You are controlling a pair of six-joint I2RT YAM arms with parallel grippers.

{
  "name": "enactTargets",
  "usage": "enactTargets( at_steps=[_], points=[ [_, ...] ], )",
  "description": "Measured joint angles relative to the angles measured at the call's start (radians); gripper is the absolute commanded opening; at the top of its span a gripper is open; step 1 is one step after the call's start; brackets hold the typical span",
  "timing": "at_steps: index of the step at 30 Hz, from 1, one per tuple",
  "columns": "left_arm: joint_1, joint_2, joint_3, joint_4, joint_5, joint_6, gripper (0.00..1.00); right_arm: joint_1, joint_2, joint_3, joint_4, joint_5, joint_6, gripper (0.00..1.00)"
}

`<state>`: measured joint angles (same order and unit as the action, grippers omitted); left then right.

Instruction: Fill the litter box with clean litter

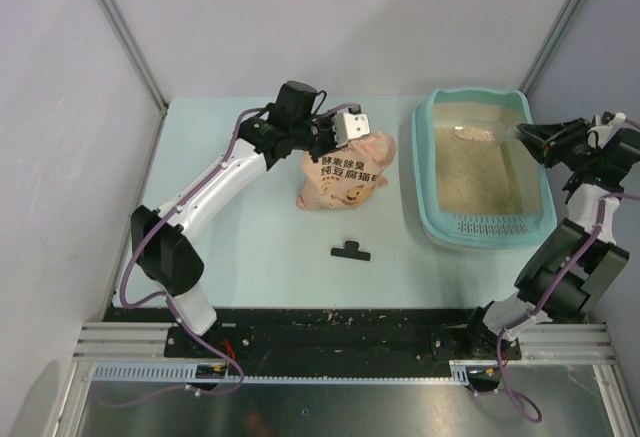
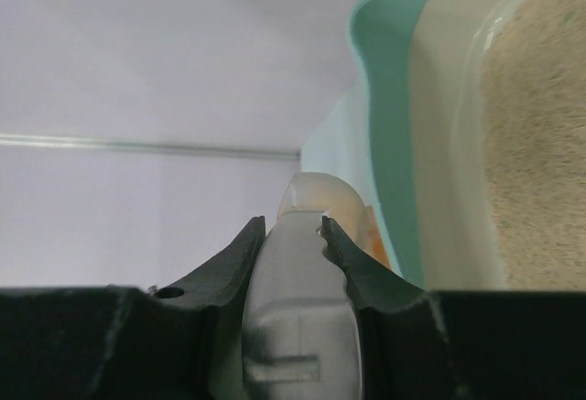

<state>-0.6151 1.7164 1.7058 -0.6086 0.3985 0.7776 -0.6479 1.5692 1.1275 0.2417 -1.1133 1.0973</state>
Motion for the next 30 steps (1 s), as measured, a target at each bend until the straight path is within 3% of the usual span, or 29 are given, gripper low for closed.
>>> enactTargets(
  at_steps=[9,20,25,30],
  points=[
    [-0.001,-0.005,-0.018,0.012,0.020,0.000,0.00,-0.055,-0.280,-0.014,-0.339,0.305,-0.320,0.00],
    [-0.016,-0.047,-0.087,0.040,0.061,0.002,0.00,-0.185,-0.393,-0.014,-0.626,0.525,-0.534,0.00],
    [-0.018,-0.048,-0.089,0.041,0.072,-0.013,0.01,-0.116,-0.436,-0.009,-0.710,0.643,-0.630,0.00],
    [-0.018,-0.048,-0.087,0.038,0.078,-0.043,0.01,0.117,-0.322,0.072,-0.645,0.847,-0.743,0.00]
  ],
)
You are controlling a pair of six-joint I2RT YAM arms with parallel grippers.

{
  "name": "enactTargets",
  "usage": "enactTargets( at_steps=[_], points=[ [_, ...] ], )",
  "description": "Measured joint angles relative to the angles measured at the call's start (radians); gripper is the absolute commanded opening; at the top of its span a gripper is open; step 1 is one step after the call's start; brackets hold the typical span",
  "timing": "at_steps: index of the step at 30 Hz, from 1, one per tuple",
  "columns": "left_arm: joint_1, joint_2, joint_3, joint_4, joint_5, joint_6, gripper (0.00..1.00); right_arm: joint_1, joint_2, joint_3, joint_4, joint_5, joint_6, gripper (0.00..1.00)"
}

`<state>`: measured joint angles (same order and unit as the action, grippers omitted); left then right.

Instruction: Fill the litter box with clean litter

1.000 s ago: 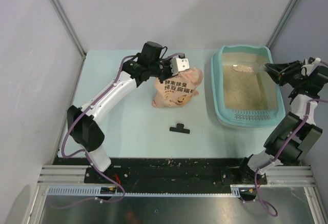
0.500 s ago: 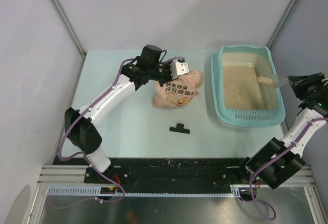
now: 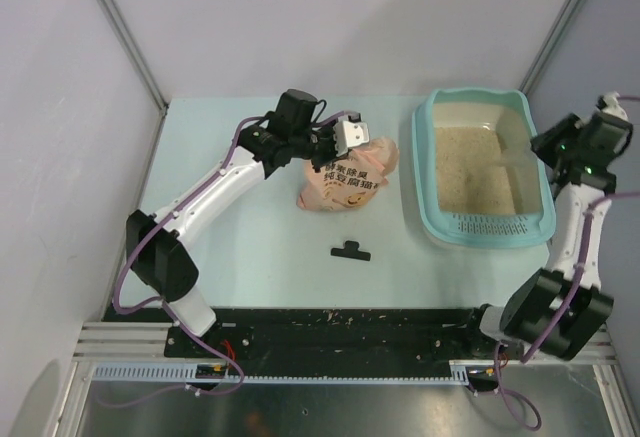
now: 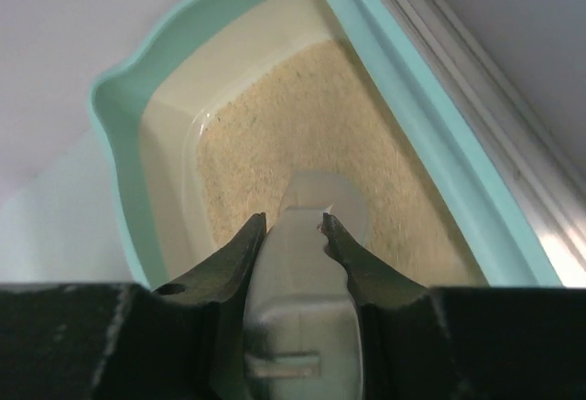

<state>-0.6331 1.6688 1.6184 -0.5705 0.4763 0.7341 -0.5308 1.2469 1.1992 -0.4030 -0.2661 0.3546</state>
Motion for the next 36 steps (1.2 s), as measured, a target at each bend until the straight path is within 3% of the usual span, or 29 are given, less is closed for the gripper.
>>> enactTargets(
  at_steps=[6,13,15,20,26,36],
  points=[
    [0.000,0.000,0.000,0.000,0.000,-0.020,0.01,0.161,0.200,0.125,0.156,0.143,-0.142,0.00],
    [-0.001,-0.003,0.000,-0.002,-0.001,-0.038,0.01,0.263,0.161,0.121,0.197,0.193,-0.398,0.00],
    [-0.001,-0.008,-0.001,-0.008,-0.001,-0.043,0.01,0.285,0.108,0.104,0.187,0.132,-0.449,0.00],
    [-0.002,-0.016,-0.003,-0.017,-0.002,-0.046,0.01,0.314,0.008,0.126,0.143,-0.185,-0.482,0.00],
    [-0.005,-0.023,-0.018,-0.010,-0.002,-0.047,0.00,0.531,0.037,0.253,0.010,-0.476,-0.494,0.00],
    [-0.006,-0.028,-0.023,-0.008,-0.007,-0.055,0.00,0.636,0.184,0.368,-0.193,-0.572,-0.622,0.00]
  ],
)
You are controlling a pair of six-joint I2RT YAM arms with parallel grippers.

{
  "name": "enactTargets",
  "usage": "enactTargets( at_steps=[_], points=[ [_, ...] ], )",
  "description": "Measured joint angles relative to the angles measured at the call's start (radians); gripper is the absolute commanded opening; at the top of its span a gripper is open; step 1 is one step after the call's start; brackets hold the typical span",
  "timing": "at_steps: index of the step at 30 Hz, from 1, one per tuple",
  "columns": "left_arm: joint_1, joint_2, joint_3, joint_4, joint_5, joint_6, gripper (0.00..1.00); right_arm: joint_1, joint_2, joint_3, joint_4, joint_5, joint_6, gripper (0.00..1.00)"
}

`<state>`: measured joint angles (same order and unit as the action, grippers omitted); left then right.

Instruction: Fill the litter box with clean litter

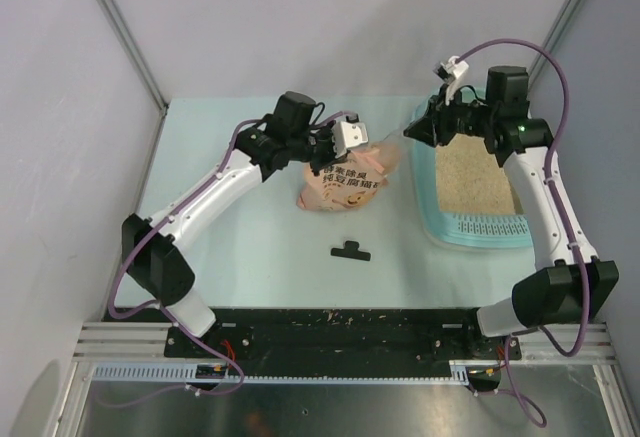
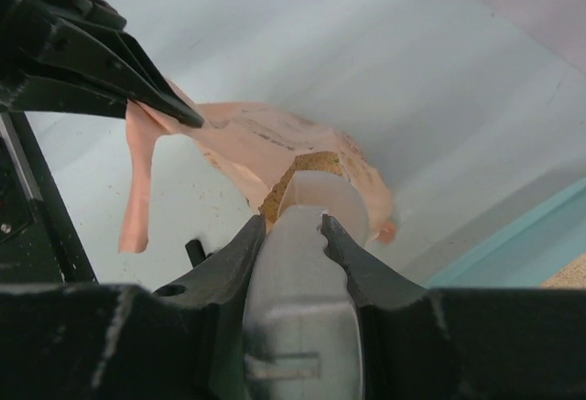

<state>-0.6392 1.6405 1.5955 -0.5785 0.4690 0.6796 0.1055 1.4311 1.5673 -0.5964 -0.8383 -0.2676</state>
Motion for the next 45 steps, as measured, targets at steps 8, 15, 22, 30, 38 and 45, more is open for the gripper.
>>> enactTargets(
  at_steps=[8,15,22,30,38,45],
  points=[
    [0.000,-0.023,-0.020,0.000,-0.003,-0.011,0.00,0.120,0.085,0.008,-0.055,0.117,-0.098,0.00],
    [-0.013,-0.034,-0.030,0.001,-0.040,-0.018,0.00,0.253,0.129,-0.059,0.093,0.544,0.233,0.00],
    [-0.015,-0.034,-0.030,0.008,-0.063,-0.031,0.00,0.261,0.129,-0.091,0.150,0.696,0.464,0.00],
    [-0.015,-0.034,-0.029,0.008,-0.047,-0.062,0.00,0.313,0.129,-0.206,0.202,0.743,0.478,0.00],
    [-0.015,-0.032,-0.028,0.006,-0.033,-0.094,0.00,0.368,0.125,-0.329,0.321,0.774,0.450,0.00],
    [-0.024,-0.011,-0.014,0.000,-0.012,-0.126,0.00,0.364,0.108,-0.425,0.455,0.735,0.486,0.00]
  ],
)
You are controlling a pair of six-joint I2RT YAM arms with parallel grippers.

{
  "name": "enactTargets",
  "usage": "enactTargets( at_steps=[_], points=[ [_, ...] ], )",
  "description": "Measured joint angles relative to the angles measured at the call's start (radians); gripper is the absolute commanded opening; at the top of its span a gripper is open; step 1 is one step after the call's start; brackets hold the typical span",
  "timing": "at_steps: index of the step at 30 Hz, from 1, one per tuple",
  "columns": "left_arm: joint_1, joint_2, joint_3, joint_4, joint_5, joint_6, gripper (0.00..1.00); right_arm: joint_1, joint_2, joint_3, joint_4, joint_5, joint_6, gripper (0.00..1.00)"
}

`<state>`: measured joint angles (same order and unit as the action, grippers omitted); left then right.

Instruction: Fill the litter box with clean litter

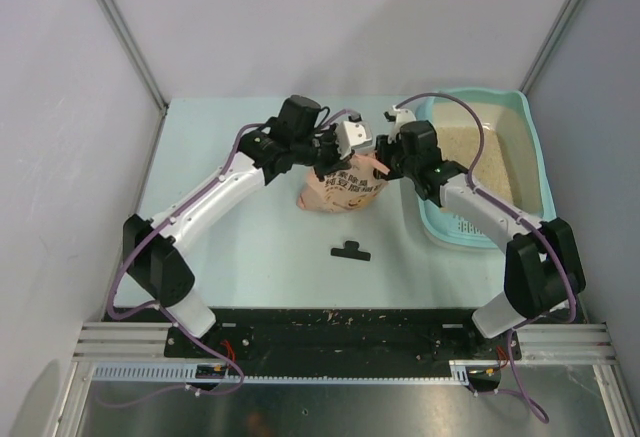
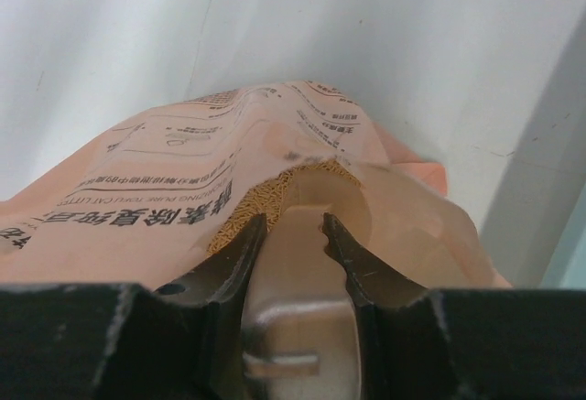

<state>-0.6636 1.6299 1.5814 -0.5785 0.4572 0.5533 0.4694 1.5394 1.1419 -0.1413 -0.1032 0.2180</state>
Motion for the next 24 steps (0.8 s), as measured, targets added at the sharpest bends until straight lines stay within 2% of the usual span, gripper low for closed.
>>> enactTargets(
  at_steps=[13,24],
  points=[
    [-0.012,0.029,0.020,-0.006,-0.003,-0.005,0.00,-0.055,0.049,-0.063,0.203,-0.281,0.072,0.00],
    [-0.015,0.065,0.065,-0.008,-0.036,0.011,0.00,-0.172,0.105,-0.091,0.377,-0.571,0.414,0.00]
  ],
)
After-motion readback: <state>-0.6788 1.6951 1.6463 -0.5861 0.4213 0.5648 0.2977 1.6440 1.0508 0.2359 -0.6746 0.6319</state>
